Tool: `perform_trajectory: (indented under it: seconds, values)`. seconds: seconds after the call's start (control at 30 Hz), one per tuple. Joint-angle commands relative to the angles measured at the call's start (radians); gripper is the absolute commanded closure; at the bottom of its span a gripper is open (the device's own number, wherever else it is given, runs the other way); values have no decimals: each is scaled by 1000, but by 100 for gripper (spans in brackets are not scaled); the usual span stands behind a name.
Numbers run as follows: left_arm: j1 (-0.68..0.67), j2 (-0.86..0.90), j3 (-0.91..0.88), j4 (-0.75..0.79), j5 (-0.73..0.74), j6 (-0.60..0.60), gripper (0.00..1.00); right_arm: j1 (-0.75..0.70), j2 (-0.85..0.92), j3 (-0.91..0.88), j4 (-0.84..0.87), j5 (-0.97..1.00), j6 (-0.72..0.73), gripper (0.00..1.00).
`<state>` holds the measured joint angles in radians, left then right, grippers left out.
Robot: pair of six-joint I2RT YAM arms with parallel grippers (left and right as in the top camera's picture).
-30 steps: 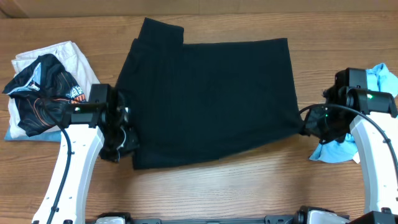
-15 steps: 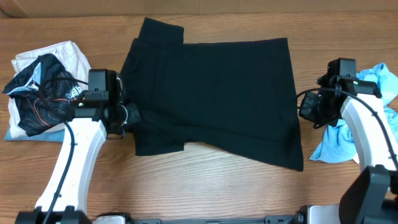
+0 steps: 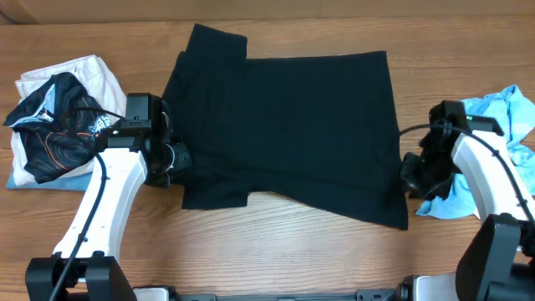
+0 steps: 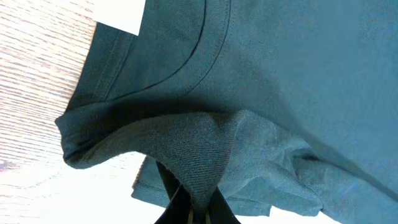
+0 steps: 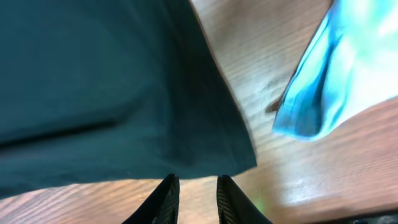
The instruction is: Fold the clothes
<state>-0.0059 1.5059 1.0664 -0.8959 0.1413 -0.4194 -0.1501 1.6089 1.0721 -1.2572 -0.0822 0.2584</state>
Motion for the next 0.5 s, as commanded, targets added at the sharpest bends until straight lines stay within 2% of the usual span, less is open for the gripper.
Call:
perform_trajectory:
  seconds: [0.0,0.17,0.33,0.47]
  values:
    - [6,4,-1,0,-21,19,95,-3,-5,-60,26,-24,92,76]
    - [6,4,-1,-6,-21,24,95,-3,-5,-95,27,-5,95,75]
    - [6,4,-1,-5,-21,24,94,-9,-5,-117,40,40,176,74]
    - [6,4,-1,-10,-18,24,94,-29,-5,-118,40,47,224,67]
